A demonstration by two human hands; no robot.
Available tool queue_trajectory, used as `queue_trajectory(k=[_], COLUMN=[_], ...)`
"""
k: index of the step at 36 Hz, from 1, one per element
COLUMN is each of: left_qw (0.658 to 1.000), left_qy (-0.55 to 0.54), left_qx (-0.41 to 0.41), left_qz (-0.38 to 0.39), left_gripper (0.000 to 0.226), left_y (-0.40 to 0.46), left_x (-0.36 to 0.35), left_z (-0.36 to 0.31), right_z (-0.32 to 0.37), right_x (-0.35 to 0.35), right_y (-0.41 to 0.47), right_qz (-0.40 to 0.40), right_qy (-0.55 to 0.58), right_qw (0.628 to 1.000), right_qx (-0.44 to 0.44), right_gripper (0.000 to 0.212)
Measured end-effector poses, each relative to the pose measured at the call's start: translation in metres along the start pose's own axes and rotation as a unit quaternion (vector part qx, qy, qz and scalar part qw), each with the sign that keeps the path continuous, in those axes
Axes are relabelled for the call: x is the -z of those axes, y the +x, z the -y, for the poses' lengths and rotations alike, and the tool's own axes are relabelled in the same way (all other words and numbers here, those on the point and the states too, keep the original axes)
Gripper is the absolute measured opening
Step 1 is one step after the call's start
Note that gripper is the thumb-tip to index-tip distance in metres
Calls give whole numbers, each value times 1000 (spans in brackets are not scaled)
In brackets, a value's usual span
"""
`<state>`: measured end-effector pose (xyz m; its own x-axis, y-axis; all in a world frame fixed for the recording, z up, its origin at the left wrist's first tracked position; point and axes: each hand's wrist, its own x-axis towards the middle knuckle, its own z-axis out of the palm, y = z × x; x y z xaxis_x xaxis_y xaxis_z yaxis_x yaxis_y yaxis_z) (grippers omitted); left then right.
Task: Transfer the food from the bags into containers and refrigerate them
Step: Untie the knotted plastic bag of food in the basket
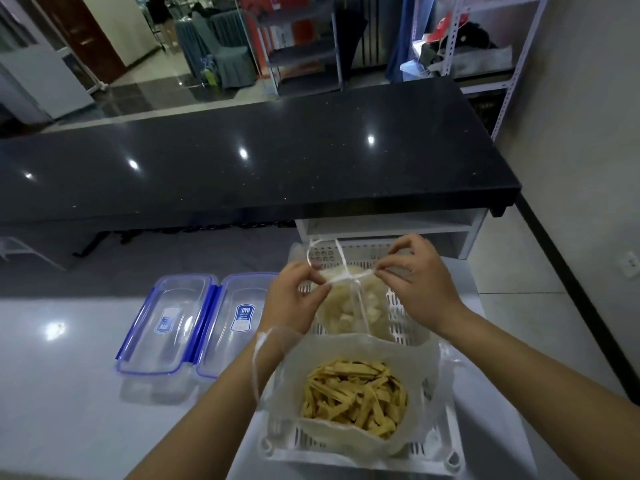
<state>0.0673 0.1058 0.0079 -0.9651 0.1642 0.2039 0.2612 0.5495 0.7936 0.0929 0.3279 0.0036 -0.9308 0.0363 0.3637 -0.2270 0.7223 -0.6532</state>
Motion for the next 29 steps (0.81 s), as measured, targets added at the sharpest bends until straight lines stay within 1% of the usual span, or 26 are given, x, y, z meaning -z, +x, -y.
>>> queue_trajectory(k=[3,4,6,7,9,11,14,15,17,20,23,26,29], left_qw=[998,996,996,996,998,998,992,989,982,964,948,950,966], left_qy=[0,2,1,4,22,47,97,111,149,203,242,233,190], left_qx=[67,81,88,82,59,20,-71,-86,-76,-53,-80,-83,-81], left_qz=[20,26,27,25,28,35,38,48,93,161,193,190,155], left_gripper=[8,7,6,8,20,30,27,25,24,21,18,17,13], left_y=[-10,-11,-13,-14,-15,-15,-11,-8,-2,9,14,14,13], left_x=[-7,-8,-7,-4,1,6,9,8,4,-3,-7,-5,2], left_z=[6,8,8,6,3,-1,-11,-14,-20,-25,-28,-30,-35], right_z=[-5,-7,-7,-6,1,8,18,21,25,29,32,33,35], right_x=[-14,-17,-21,-21,-18,-16,-15,-16,-18,-23,-23,-19,-10], right_y=[-9,-13,-18,-20,-20,-18,-10,-7,-2,2,3,2,2], right_qz=[71,82,72,63,54,67,128,150,177,166,153,151,129], right_qy=[-35,-31,-5,13,54,68,36,15,-31,-66,-85,-121,-107], right_qw=[996,995,996,996,995,994,991,988,983,984,985,981,985], right_qx=[-30,-42,-53,-56,-63,-50,-29,-34,-35,-15,-2,11,27], right_gripper=[11,11,14,17,24,28,29,26,20,16,14,14,16])
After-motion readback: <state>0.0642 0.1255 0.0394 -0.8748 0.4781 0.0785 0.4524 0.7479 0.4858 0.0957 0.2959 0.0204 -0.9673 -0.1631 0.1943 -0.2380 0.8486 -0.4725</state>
